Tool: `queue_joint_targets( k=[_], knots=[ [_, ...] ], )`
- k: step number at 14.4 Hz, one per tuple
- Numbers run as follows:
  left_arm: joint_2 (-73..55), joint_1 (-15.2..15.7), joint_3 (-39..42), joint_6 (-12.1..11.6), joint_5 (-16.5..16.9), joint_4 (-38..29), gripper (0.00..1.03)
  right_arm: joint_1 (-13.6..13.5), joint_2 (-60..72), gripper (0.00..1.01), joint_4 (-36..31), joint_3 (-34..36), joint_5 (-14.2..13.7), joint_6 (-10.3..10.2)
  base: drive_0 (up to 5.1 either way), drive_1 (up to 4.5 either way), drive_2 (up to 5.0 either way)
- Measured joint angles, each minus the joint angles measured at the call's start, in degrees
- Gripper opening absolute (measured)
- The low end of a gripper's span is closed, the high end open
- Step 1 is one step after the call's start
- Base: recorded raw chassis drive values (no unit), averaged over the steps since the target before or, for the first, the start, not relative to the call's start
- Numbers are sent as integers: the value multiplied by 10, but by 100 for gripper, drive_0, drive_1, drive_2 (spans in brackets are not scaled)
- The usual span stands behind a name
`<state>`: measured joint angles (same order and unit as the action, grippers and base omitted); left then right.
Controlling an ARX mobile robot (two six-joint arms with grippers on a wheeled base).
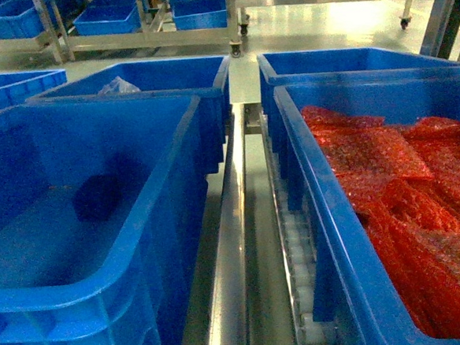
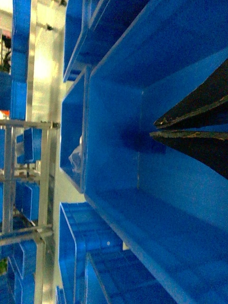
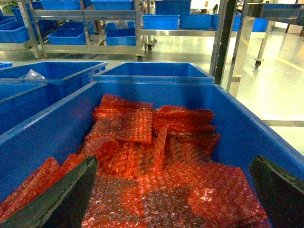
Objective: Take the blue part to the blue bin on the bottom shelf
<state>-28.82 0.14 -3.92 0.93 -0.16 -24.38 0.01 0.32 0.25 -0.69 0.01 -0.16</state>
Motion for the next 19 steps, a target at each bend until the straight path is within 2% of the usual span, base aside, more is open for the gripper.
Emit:
queue_joint_targets(
  k=[4,5,14,16,19],
  knots=[
    [68,-3,17,0,2,47,2,0,0,98,0,0,0,0,0,0,0],
    [78,-3,33,0,2,34,2,0,0,98,0,0,0,0,0,0,0],
    [187,-3,33,0,2,143,2,0,0,98,0,0,0,0,0,0,0],
    [258,-3,33,-1,3,246,2,0,0,98,1,0,0,0,0,0,0],
    [282,-3,32,-1,2,235,2,0,0,98,0,0,0,0,0,0,0]
  ],
)
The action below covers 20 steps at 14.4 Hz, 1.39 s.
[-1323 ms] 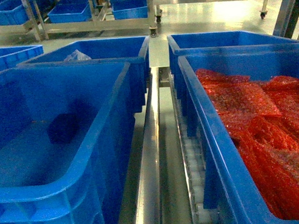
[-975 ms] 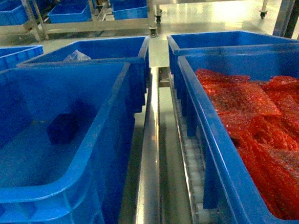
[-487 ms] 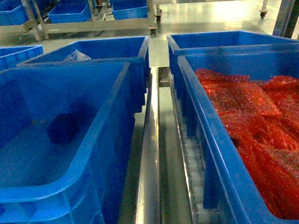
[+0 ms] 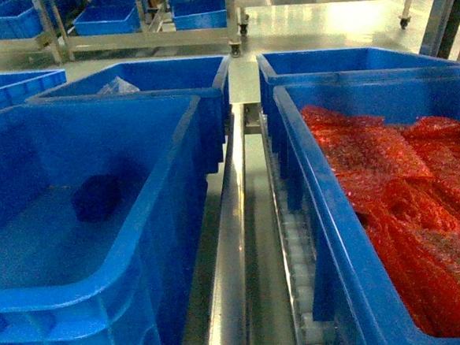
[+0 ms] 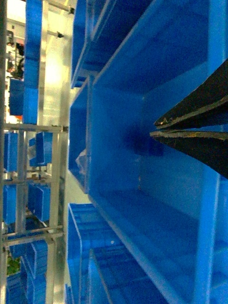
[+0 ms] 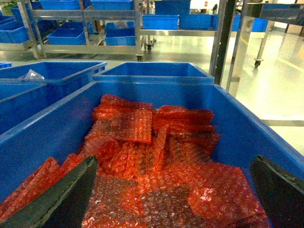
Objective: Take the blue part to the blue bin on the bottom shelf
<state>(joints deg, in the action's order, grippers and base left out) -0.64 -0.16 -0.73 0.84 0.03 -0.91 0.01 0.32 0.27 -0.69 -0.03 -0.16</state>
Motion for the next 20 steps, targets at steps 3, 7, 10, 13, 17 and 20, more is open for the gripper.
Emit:
queue_joint_targets(
  k=[3,7,10,13,17,20],
  knots=[
    [0,0,1,0,0,12,2,0,0,98,0,0,0,0,0,0,0],
    [0,0,1,0,0,12,13,0,0,98,0,0,0,0,0,0,0],
    [0,0,1,0,0,12,54,0,0,98,0,0,0,0,0,0,0],
    [0,0,1,0,0,12,97,0,0,98,0,0,0,0,0,0,0],
    [0,0,1,-1,0,12,98,0,0,98,0,0,0,0,0,0,0],
    [0,0,1,-1,0,12,98,0,0,98,0,0,0,0,0,0,0]
  ],
)
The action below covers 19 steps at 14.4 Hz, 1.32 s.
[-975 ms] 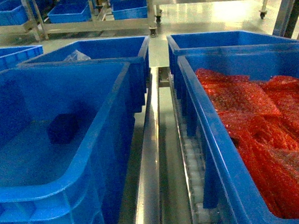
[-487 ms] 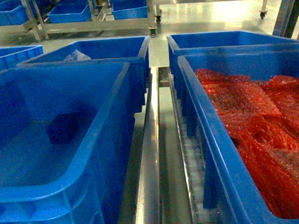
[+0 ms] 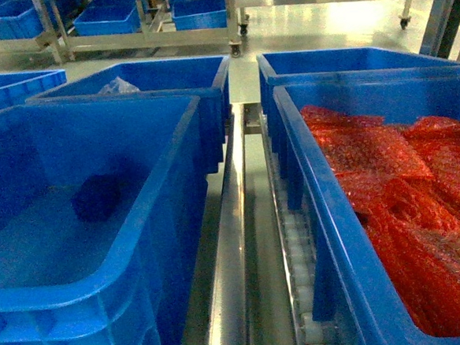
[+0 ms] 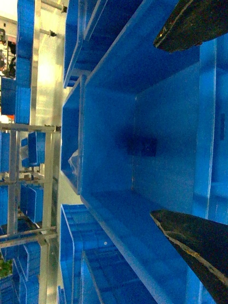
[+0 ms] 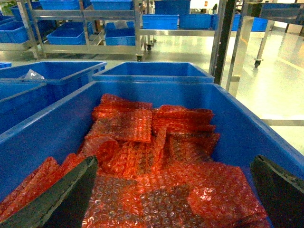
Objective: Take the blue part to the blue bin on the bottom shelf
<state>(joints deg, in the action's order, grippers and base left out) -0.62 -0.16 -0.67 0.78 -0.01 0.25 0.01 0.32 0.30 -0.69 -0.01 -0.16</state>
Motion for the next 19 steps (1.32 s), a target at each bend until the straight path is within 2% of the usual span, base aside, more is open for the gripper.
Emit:
queue_joint_targets(
  k=[19],
  knots=[
    [0,0,0,0,0,0,98,0,0,98,0,0,0,0,0,0,0]
  ],
)
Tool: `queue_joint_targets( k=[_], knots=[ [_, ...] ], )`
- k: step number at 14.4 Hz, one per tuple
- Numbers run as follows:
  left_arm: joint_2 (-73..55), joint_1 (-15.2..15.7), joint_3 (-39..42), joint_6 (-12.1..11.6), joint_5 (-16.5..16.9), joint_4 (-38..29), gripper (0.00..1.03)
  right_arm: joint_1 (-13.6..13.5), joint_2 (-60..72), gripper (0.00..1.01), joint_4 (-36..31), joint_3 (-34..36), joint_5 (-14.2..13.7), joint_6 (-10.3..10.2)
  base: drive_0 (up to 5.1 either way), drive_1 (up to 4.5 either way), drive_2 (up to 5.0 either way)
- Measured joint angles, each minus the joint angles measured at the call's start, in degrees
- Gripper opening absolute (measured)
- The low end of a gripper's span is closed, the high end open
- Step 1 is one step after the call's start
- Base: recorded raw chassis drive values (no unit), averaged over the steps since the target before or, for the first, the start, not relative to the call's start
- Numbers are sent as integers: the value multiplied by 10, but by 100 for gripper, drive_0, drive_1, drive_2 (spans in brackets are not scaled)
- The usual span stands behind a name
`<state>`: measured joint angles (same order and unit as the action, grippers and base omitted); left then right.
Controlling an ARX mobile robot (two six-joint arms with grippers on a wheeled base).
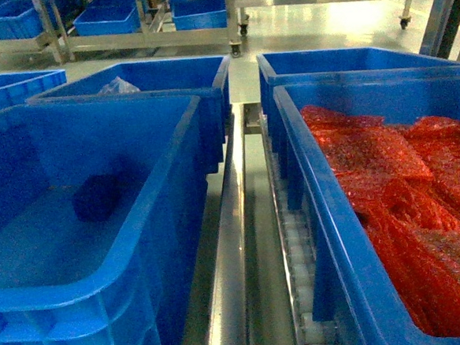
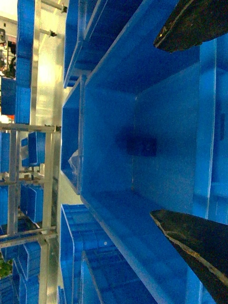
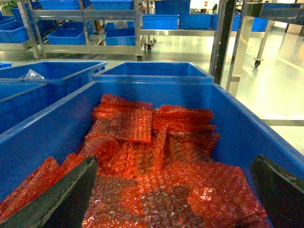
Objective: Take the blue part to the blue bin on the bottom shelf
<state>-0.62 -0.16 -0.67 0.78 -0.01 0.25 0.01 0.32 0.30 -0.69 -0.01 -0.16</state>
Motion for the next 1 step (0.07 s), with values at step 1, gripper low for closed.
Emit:
queue_joint_targets(
  k=[1],
  knots=[
    [0,0,0,0,0,0,98,0,0,98,0,0,0,0,0,0,0]
  ],
)
